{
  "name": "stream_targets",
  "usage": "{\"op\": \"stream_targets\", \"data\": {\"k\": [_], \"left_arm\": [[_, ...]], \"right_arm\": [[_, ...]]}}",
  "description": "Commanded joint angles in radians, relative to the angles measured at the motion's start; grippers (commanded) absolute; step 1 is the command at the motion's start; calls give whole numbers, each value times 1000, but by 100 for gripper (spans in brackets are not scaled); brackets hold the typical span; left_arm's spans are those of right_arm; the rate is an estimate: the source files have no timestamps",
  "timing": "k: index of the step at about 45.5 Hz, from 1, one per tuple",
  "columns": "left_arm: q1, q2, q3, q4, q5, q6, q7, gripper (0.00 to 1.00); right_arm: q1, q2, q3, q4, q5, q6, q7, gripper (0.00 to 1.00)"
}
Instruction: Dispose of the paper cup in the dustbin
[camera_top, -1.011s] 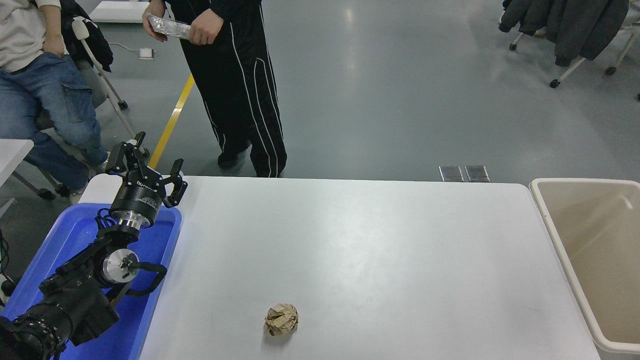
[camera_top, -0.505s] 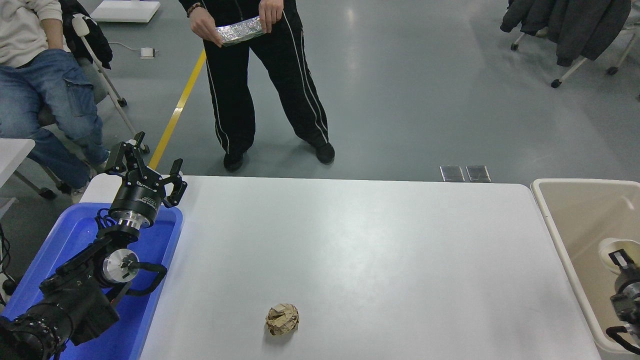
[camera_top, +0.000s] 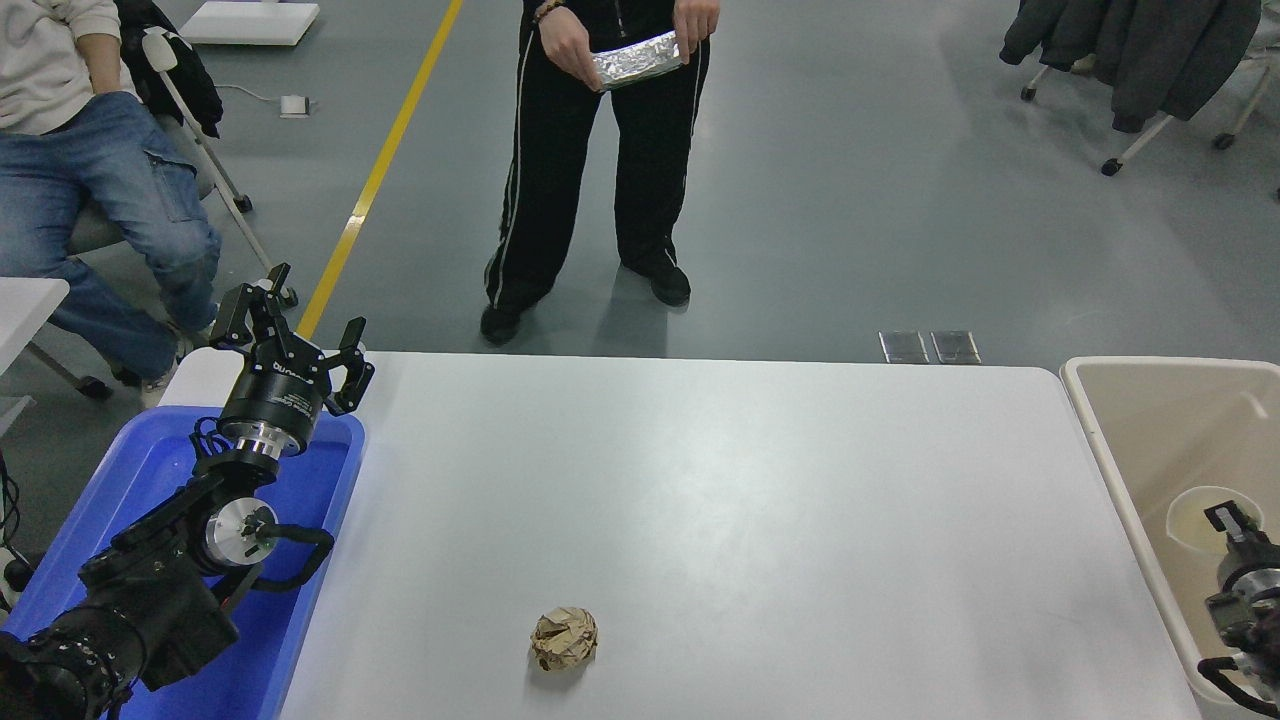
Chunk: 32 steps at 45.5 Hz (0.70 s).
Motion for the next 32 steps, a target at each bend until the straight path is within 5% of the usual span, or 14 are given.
{"op": "stream_targets", "data": {"k": [1,17,32], "left_arm": [[0,0,0,-1,0,0,0,100],[0,0,0,-1,0,0,0,100],[0,0,0,1,0,0,0,100]], "right_arm": [[45,-7,17,0,1,-1,1,99],[344,-162,20,57,209,169,1,99],[522,-294,118,317,217,169,6,99]]}}
